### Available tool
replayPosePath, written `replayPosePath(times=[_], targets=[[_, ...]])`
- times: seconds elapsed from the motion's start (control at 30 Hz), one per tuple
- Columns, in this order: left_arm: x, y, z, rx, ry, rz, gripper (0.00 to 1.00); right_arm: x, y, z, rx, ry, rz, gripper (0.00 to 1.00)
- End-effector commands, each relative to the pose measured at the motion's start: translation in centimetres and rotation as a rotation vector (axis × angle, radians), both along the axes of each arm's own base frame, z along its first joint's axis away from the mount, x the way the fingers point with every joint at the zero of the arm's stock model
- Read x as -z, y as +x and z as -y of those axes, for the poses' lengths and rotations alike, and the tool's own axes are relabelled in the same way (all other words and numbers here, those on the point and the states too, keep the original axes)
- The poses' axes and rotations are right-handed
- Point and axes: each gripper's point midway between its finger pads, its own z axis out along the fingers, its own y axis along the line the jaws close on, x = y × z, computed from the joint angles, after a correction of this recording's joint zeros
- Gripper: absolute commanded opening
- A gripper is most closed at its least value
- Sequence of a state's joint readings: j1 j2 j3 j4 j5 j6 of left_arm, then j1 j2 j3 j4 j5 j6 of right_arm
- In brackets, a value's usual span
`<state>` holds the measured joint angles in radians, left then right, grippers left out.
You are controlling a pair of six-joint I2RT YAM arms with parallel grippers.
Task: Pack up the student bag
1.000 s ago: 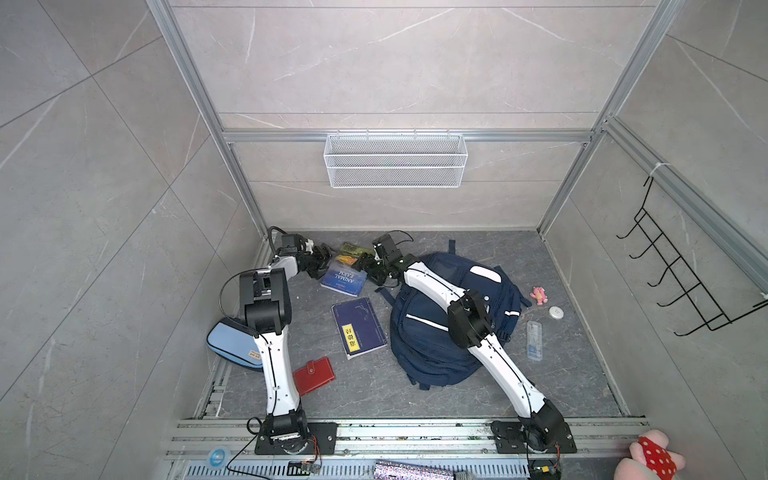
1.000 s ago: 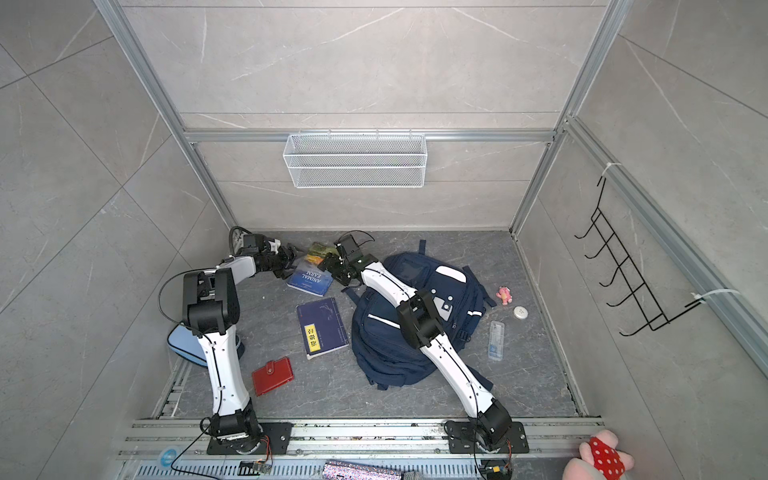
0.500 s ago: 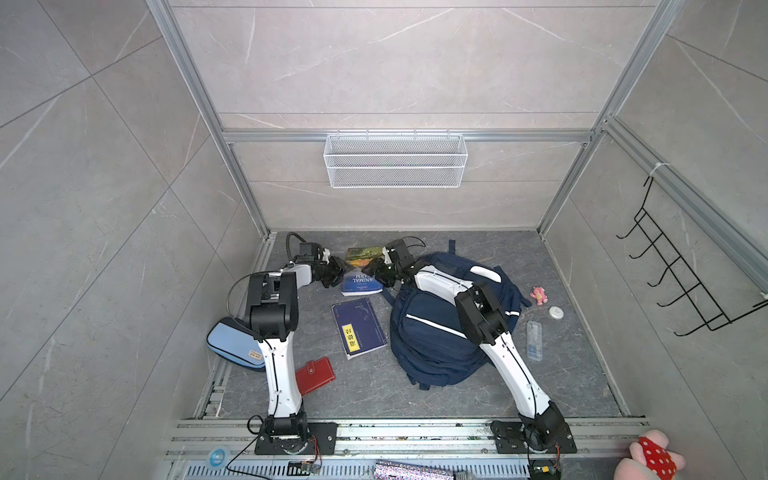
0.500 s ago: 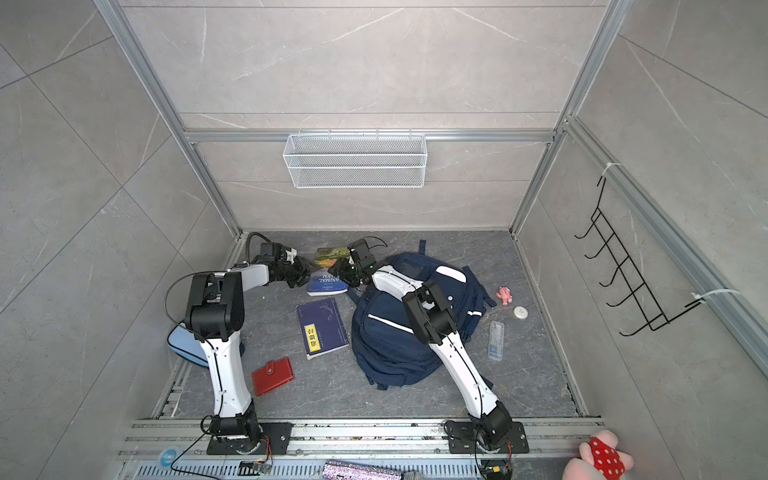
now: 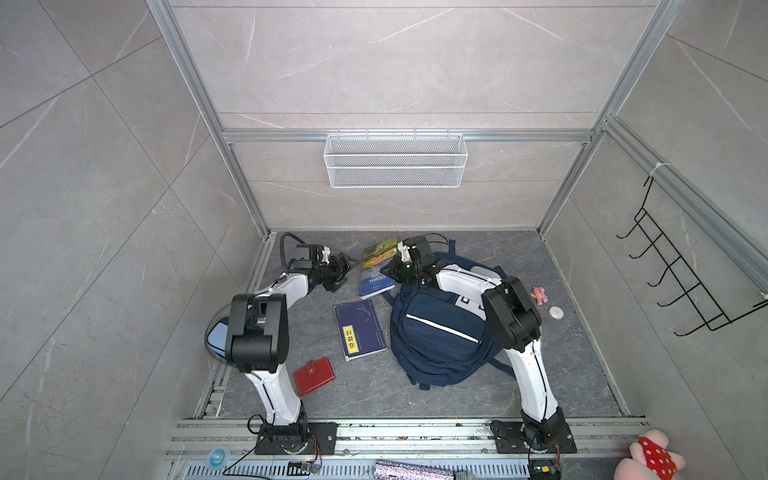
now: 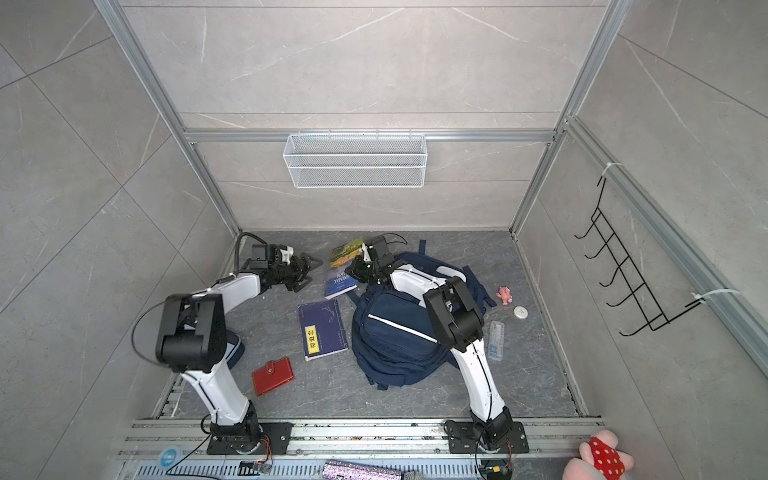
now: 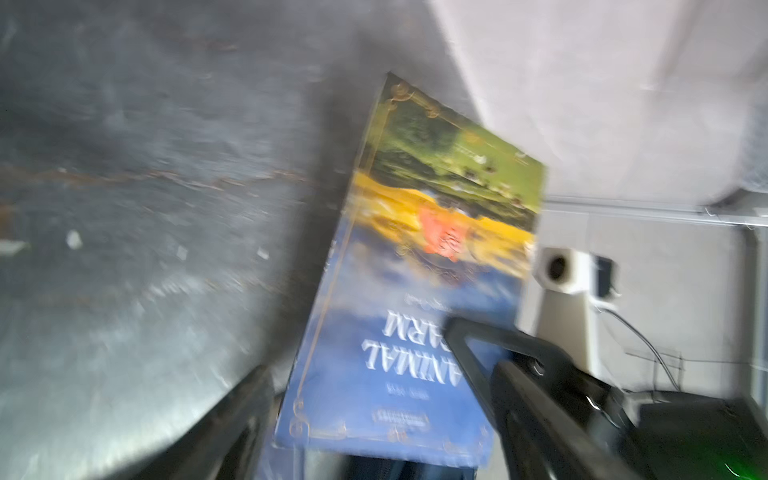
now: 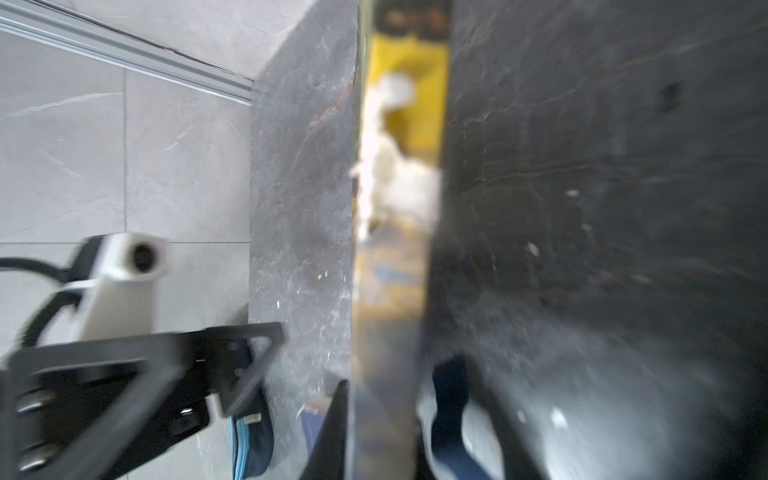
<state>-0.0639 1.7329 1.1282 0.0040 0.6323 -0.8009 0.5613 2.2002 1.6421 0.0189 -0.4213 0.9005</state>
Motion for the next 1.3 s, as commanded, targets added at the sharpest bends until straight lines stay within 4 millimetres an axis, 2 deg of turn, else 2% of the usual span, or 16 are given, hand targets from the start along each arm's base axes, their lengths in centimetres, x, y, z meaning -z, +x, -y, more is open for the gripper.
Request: replayPosePath(times=[0.0, 0.27, 0.37, 0.47, 0.67, 0.8, 0.9, 1.07, 1.27], targets=[[-5.8, -3.2, 0.5, -0.012, -0.013, 0.115, 0.93, -8.5, -1.3, 0.8, -0.008, 0.094, 0.172, 0.00], [-11.3, -14.6, 3.5, -0.087, -0.088, 0.145, 0.92, -16.0, -6.9, 5.2, 0.062, 0.200, 0.277, 0.00], [-13.0, -17.1, 5.0, -0.082, -0.128, 0.199, 0.93, -19.1, -8.8, 6.5, 0.078, 0.263, 0.350, 0.00], [-14.0, -18.6, 6.6, -0.054, -0.145, 0.234, 0.94, -21.2, -10.4, 7.8, 0.108, 0.321, 0.393, 0.00], [-15.5, -20.1, 11.3, 0.032, -0.179, 0.305, 0.94, -23.8, -12.3, 9.7, 0.188, 0.432, 0.443, 0.00], [-16.7, -19.5, 14.5, 0.032, -0.223, 0.380, 0.93, -24.9, -12.9, 9.9, 0.222, 0.514, 0.450, 0.00], [-18.4, -18.8, 16.6, 0.050, -0.218, 0.450, 0.93, -25.3, -13.4, 9.5, 0.212, 0.532, 0.447, 0.00], [-19.9, -17.3, 17.1, -0.032, -0.271, 0.508, 0.89, -24.9, -14.3, 9.7, 0.219, 0.566, 0.436, 0.00], [-21.8, -17.4, 16.6, -0.065, -0.313, 0.571, 0.83, -23.9, -14.6, 10.4, 0.246, 0.585, 0.429, 0.00]])
